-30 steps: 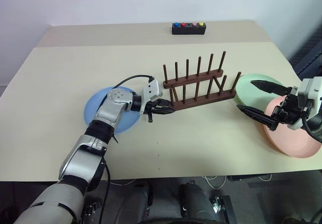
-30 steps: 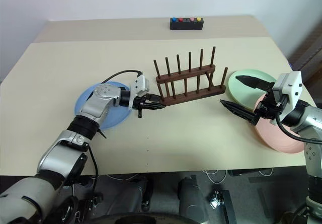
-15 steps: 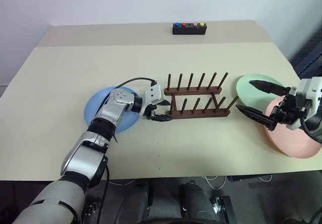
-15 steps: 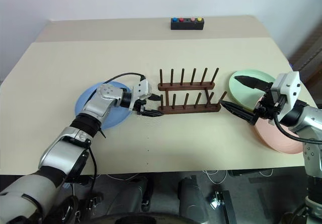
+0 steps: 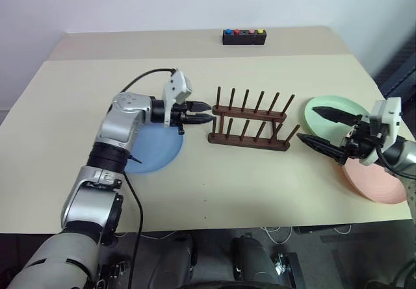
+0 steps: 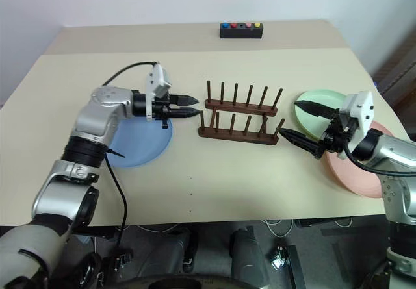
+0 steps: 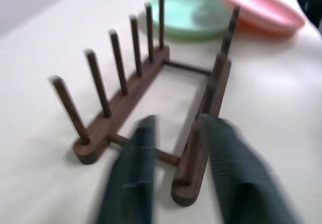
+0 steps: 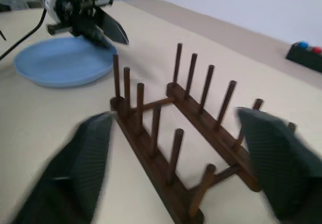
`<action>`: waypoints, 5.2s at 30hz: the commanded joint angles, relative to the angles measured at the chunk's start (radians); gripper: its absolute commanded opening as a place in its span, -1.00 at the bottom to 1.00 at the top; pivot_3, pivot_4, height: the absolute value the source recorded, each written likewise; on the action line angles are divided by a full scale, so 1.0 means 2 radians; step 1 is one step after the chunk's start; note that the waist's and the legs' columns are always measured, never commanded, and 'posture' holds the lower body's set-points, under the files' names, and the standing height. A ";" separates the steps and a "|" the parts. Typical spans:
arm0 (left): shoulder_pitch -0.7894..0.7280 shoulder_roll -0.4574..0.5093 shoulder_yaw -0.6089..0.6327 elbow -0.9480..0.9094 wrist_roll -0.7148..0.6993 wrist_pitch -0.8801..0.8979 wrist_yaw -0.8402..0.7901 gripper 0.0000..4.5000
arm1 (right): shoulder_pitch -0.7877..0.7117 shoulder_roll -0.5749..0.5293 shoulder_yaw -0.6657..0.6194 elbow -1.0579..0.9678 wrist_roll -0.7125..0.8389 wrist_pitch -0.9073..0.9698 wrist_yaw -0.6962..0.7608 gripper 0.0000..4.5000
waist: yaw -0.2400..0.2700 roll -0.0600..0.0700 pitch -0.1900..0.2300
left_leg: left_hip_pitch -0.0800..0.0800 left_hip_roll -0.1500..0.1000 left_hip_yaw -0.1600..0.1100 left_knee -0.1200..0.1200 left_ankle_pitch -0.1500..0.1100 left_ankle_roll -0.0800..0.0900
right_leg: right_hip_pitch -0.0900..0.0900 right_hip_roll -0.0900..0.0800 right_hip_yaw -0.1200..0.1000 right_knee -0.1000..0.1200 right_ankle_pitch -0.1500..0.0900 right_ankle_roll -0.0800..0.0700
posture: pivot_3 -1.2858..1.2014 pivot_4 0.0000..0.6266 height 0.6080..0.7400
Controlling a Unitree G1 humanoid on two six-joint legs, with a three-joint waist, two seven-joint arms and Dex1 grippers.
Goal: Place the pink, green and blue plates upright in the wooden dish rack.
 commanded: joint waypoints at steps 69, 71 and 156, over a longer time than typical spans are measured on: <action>0.053 -0.055 0.021 -0.039 -0.041 0.032 0.089 -0.17 | -0.183 0.072 0.154 0.209 -0.193 -0.202 -0.065 0.03 | -0.014 0.000 0.000 | -0.001 0.000 0.000 0.000 0.002 -0.003 | -0.002 0.000 0.000 0.001 0.000 0.000 | 0.03 -0.52 1.00; 0.066 -0.025 0.040 -0.095 -0.083 0.080 0.068 0.31 | -0.151 0.046 0.134 0.144 -0.140 -0.142 -0.026 0.53 | -0.013 0.000 0.000 | -0.001 0.000 0.000 0.000 0.002 -0.003 | -0.002 0.000 0.000 0.001 0.000 0.000 | 0.03 -0.52 1.00; 0.307 0.118 0.144 -0.323 -0.208 -0.034 0.061 1.00 | -0.420 -0.044 -0.062 0.269 0.128 0.325 -0.042 -0.97 | 0.001 0.004 0.001 | 0.000 0.001 0.000 -0.001 -0.001 0.001 | 0.001 -0.001 0.001 -0.003 0.000 0.000 | 0.03 -0.52 1.00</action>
